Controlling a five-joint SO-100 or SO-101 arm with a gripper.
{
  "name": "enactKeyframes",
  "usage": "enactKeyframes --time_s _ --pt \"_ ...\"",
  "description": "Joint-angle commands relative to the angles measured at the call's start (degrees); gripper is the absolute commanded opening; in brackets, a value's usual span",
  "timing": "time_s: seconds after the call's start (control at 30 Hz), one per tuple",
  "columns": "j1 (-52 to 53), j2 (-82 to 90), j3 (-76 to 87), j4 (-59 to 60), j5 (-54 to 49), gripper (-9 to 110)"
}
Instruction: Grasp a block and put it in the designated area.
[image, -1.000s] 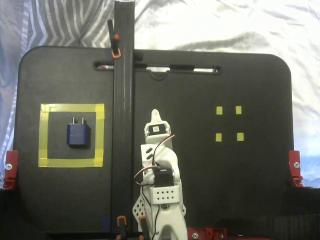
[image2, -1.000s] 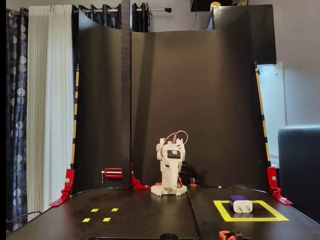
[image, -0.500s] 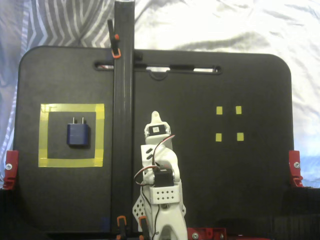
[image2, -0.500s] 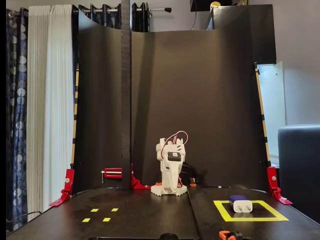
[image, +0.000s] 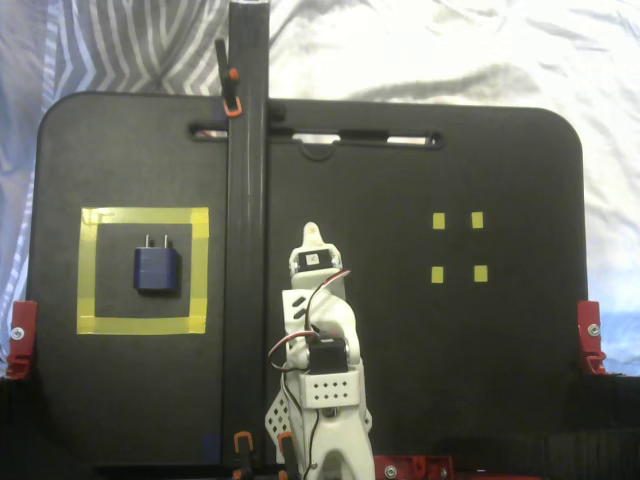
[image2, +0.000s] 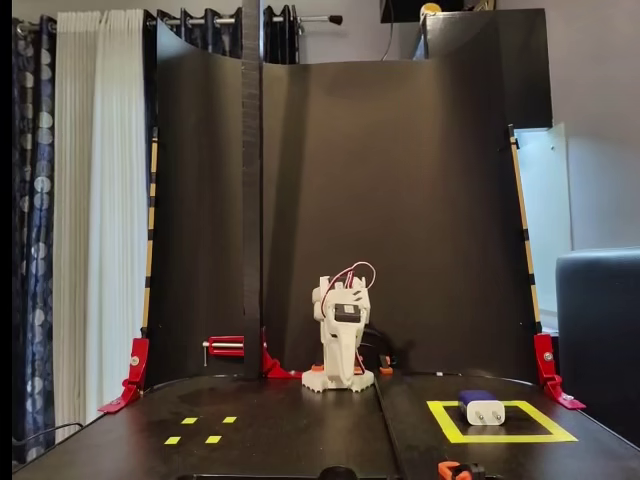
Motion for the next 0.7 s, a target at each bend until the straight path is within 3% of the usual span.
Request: enactKeyframes --time_s 0.0,0.67 --pt "0.7 0.4 0.4 0.0 0.6 0" --pt "1.5 0.4 0.4 0.0 1.8 0"
